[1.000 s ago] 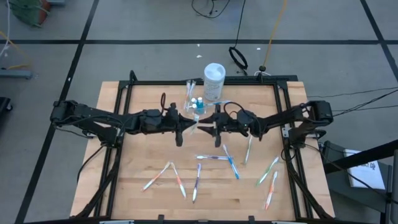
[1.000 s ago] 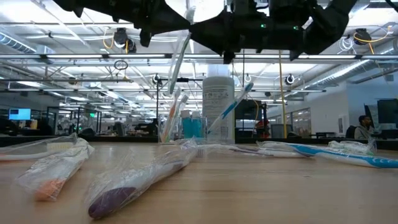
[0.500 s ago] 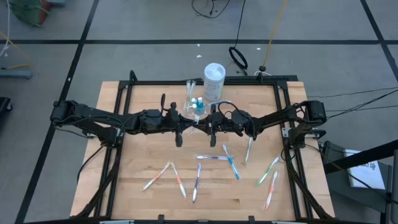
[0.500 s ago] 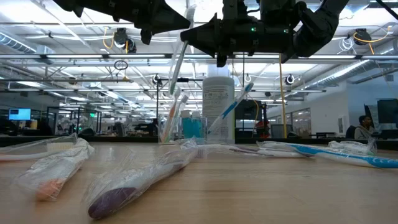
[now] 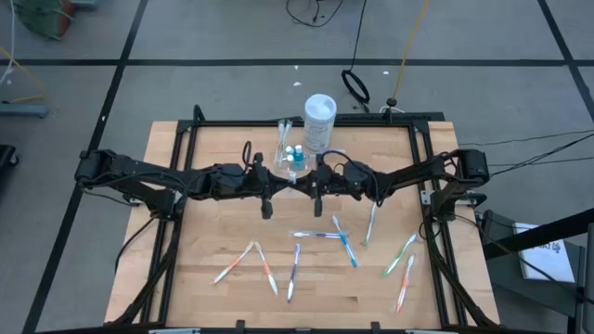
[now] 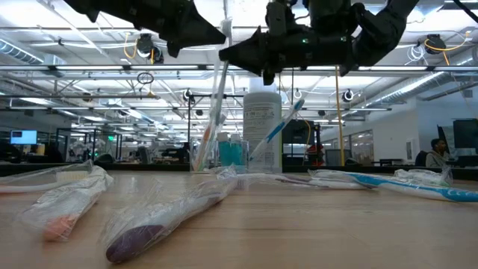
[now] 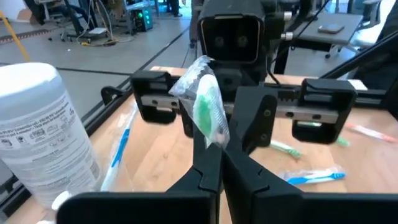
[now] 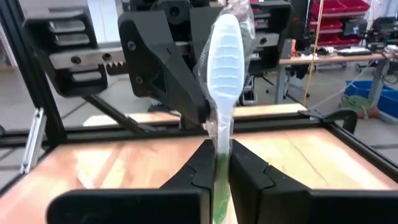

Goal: Pick & Place toothbrushing station
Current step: Put the green toothbrush into the transparent organizer

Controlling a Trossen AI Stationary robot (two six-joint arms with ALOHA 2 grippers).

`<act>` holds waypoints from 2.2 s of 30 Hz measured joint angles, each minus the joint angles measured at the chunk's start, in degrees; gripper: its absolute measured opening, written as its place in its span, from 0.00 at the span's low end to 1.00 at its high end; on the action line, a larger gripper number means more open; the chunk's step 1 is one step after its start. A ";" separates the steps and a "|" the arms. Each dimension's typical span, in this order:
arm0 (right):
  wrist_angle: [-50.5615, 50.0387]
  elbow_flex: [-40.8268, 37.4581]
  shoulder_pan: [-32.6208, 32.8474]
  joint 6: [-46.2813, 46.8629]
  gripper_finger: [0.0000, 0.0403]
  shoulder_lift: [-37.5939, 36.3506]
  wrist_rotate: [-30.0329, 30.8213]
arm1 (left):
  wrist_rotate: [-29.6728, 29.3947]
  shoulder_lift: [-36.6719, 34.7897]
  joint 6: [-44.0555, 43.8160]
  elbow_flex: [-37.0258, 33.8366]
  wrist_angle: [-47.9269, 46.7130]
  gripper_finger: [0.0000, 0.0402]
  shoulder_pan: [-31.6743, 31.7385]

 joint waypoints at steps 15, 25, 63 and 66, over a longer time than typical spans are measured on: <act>-18.01 -1.85 -1.66 -4.71 0.04 -12.46 6.40 | -5.40 0.04 0.30 0.00 -2.62 0.09 0.07; -6.55 -5.89 -4.72 -8.38 0.04 -12.18 19.59 | -5.45 0.02 1.40 0.00 -2.75 0.21 0.50; 14.46 -6.19 -11.77 -17.50 0.07 4.43 19.60 | -5.45 0.02 0.74 0.00 -3.41 0.22 1.60; 9.96 -6.21 -12.41 -16.85 0.07 4.43 19.67 | -5.45 0.02 0.03 0.00 -3.39 0.22 1.61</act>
